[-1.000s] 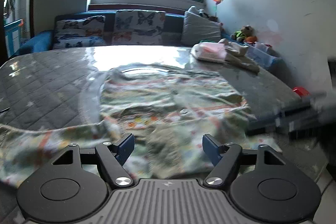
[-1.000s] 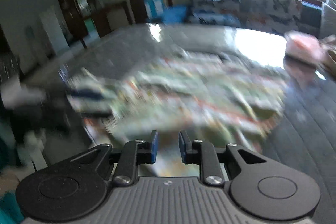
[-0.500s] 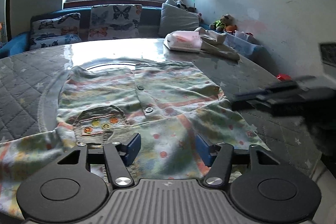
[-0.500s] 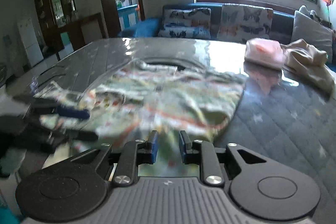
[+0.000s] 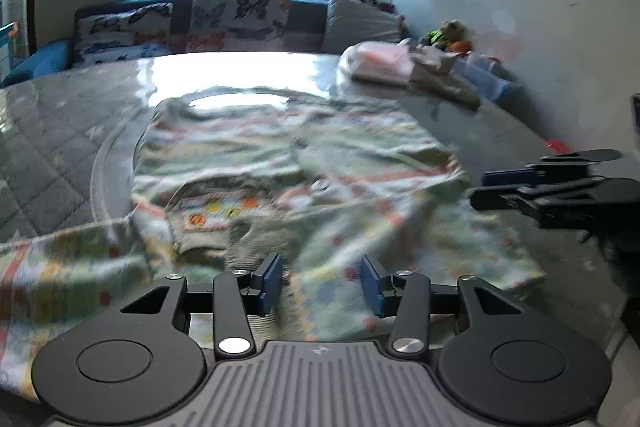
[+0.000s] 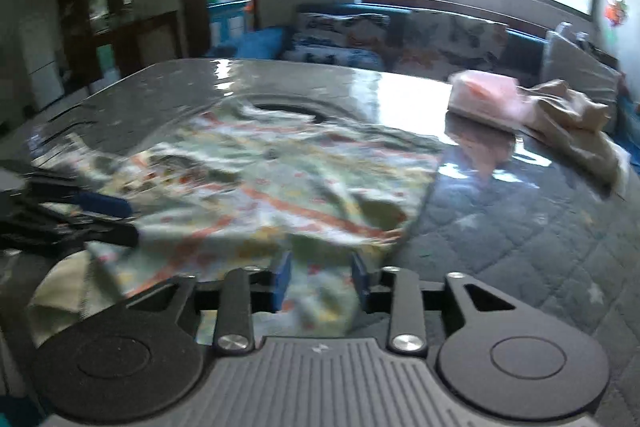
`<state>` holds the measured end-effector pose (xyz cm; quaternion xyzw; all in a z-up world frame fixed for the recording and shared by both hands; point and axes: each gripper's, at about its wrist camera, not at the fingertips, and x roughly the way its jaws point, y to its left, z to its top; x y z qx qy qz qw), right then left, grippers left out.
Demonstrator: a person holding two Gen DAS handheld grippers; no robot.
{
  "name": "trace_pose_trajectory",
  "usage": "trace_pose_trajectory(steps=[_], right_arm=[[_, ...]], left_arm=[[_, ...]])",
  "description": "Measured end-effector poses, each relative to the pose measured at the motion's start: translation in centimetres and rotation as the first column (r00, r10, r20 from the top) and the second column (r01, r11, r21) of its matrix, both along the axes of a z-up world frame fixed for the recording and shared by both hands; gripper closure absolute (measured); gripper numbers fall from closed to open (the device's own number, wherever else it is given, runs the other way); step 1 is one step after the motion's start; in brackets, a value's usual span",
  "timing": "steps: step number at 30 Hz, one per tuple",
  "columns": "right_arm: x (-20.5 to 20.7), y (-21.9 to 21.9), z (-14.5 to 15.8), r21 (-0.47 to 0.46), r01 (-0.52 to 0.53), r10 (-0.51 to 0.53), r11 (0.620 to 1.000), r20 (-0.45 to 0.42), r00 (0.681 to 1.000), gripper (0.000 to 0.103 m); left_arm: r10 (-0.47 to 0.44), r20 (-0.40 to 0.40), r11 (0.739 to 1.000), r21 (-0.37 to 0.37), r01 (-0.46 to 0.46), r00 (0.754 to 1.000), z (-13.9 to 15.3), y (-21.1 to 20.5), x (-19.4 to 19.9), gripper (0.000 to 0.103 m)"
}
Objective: Fold clothes
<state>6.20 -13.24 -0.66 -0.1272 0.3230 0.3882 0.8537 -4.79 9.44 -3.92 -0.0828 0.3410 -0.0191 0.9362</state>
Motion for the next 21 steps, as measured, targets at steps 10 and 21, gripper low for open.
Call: trace_pose_trajectory(steps=[10, 21], right_arm=[[-2.5, 4.2, 0.6, -0.001, -0.131, 0.131, 0.991, 0.021, 0.991, 0.067], [-5.0, 10.8, -1.7, -0.052, -0.284, 0.286, 0.957, 0.030, 0.958, 0.066]], left_arm=[[0.137, 0.030, 0.991, -0.008, -0.137, 0.990, 1.7, 3.2, -3.8, 0.054], [0.499, 0.029, 0.867, 0.006, -0.499, 0.866, 2.5, 11.7, -10.0, 0.050]])
